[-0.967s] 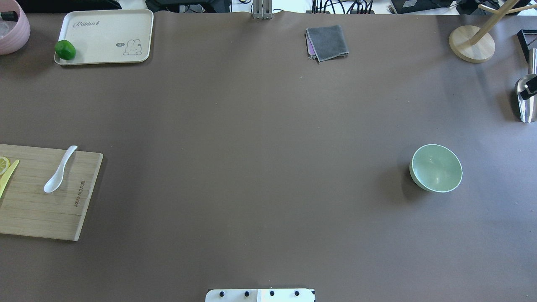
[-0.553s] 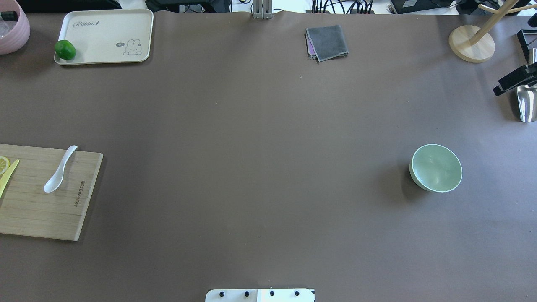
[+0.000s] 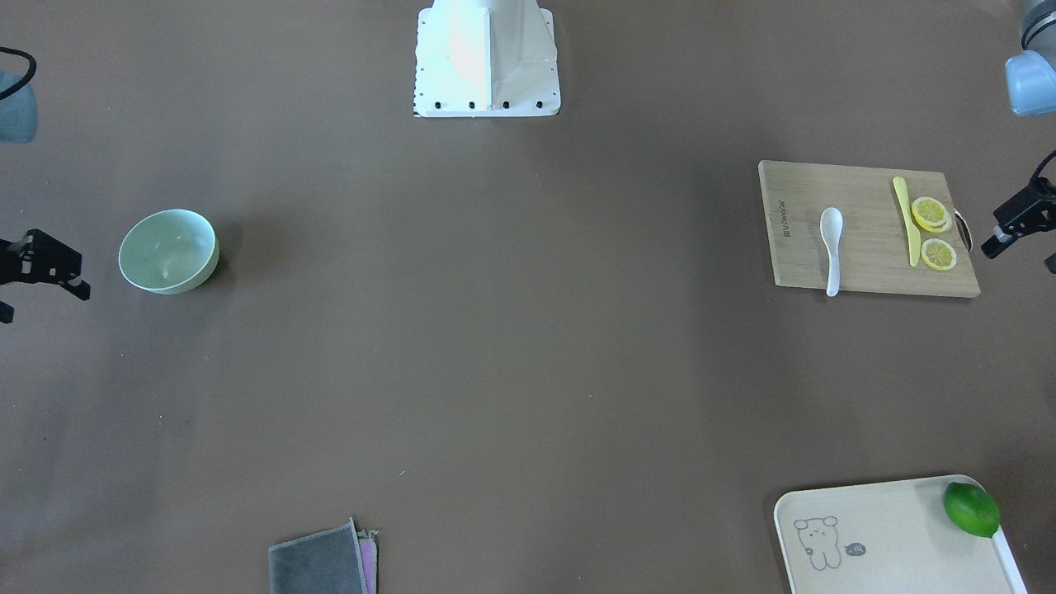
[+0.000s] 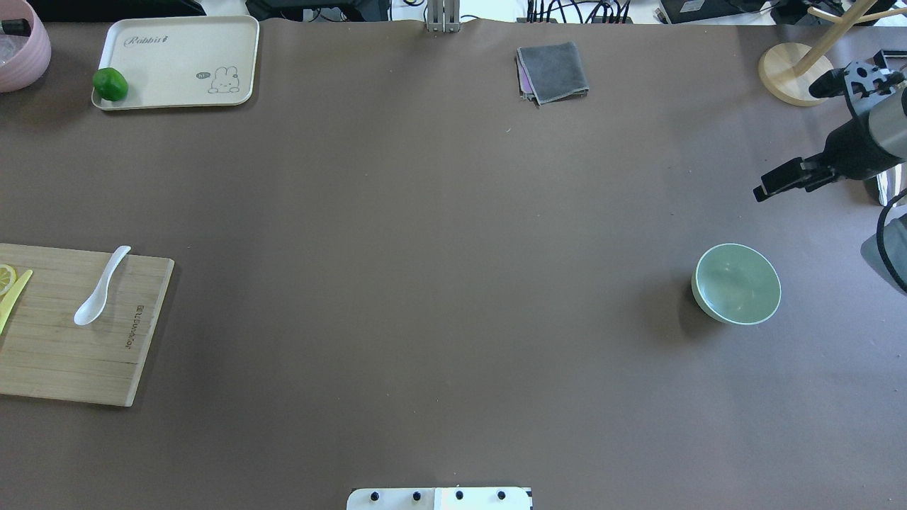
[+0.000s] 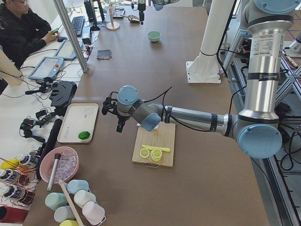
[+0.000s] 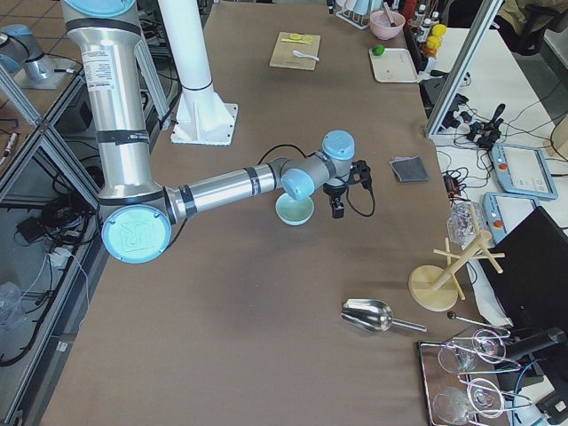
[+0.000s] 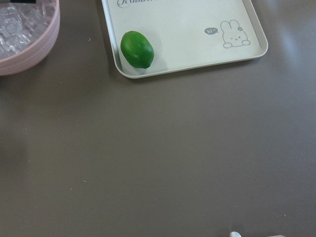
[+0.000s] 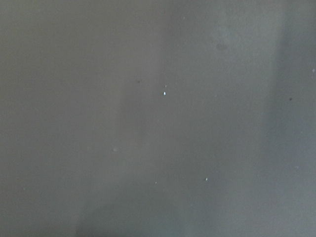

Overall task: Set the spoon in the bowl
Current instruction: 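Reach the right gripper down to the rim of the pale green bowl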

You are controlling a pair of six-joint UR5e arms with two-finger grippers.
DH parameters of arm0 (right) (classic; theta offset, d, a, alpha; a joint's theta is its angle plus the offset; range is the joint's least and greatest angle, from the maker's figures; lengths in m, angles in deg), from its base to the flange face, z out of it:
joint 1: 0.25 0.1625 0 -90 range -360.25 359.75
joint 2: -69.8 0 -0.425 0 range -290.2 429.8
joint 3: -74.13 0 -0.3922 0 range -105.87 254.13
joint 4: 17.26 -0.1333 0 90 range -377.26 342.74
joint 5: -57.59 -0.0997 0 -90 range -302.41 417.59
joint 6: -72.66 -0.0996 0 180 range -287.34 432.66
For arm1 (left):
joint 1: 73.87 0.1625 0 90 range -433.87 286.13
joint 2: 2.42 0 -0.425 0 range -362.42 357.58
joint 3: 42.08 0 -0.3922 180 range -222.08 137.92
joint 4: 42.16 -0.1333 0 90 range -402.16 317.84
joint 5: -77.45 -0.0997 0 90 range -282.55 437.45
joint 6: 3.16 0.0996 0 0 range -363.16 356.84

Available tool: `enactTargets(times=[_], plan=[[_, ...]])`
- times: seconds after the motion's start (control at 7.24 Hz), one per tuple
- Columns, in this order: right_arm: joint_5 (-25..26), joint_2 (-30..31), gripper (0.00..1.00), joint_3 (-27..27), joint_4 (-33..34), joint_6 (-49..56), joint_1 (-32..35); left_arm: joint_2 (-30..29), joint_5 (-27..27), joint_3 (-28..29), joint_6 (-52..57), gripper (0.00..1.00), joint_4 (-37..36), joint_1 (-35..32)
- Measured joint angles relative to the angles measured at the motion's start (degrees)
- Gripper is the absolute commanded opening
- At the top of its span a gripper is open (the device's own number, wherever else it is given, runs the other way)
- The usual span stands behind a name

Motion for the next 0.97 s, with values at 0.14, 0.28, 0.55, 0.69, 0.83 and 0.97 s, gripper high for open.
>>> enactTargets(times=[0.14,0.28,0.55,0.69,0.83,0.97], plan=[[0.09,2.80,1.00,0.69,-4.85,-1.19,-1.61,-0.02,-0.02,0.05,-0.46,0.98,0.53,0.29],[-0.03,5.68,1.00,1.25,-9.50,-2.61,-2.49,-0.02,-0.02,0.04,-0.62,0.98,0.73,0.42],[-0.19,8.46,1.00,1.59,-13.61,-6.20,-4.13,-0.11,-0.03,-0.01,-0.64,0.98,0.83,0.48],[-0.14,8.70,1.00,1.64,-14.08,-7.74,-5.06,-0.15,-0.03,0.01,-0.62,0.98,0.83,0.49],[0.01,8.63,1.00,1.79,-14.24,-9.08,-6.03,-0.20,-0.03,0.01,-0.61,0.98,0.86,0.52],[0.21,8.52,0.98,2.21,-14.29,-9.85,-7.07,-0.28,-0.03,0.03,-0.59,0.98,0.89,0.56]])
